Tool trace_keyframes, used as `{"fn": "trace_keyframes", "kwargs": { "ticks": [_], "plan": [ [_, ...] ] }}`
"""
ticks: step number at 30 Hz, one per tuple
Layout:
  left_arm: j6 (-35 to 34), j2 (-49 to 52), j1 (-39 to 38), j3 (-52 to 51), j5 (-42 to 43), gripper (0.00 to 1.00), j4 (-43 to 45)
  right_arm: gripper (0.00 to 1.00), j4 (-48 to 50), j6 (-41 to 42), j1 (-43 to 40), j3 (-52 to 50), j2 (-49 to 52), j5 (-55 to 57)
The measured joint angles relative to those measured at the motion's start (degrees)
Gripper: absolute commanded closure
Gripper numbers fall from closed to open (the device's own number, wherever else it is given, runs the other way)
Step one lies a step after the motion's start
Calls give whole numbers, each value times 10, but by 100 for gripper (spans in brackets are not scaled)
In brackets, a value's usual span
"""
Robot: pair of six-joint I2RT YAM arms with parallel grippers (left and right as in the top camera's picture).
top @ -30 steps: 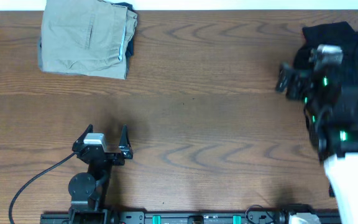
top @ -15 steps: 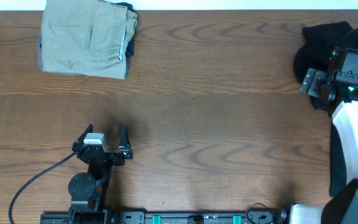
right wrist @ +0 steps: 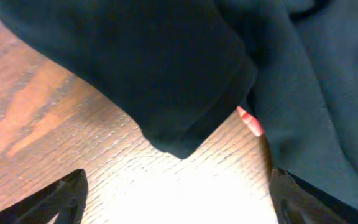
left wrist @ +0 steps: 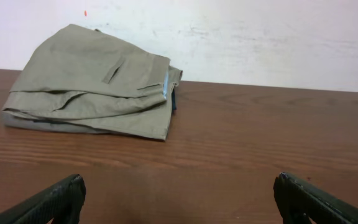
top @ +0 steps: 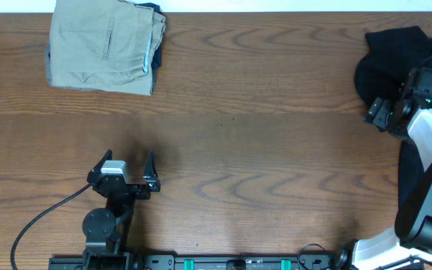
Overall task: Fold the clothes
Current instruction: 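Reach the right gripper into the black shirt pile and grasp it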
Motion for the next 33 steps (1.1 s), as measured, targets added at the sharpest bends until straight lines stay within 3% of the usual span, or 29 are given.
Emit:
{"fn": "trace_keyframes", "kwargs": {
  "ticks": [3, 13, 18, 33],
  "plan": [
    [0, 0, 0, 0, 0, 2, 0, 20, 8, 5, -5, 0, 12, -9],
    [0, 0, 0, 0, 0, 2, 0, 15, 63, 8, -16, 0, 50, -16],
    [0, 0, 0, 0, 0, 2, 0, 25, 86, 8, -16, 0, 52, -17],
    [0, 0, 0, 0, 0, 2, 0, 26, 116, 9, -16, -5, 52, -19]
  ]
}}
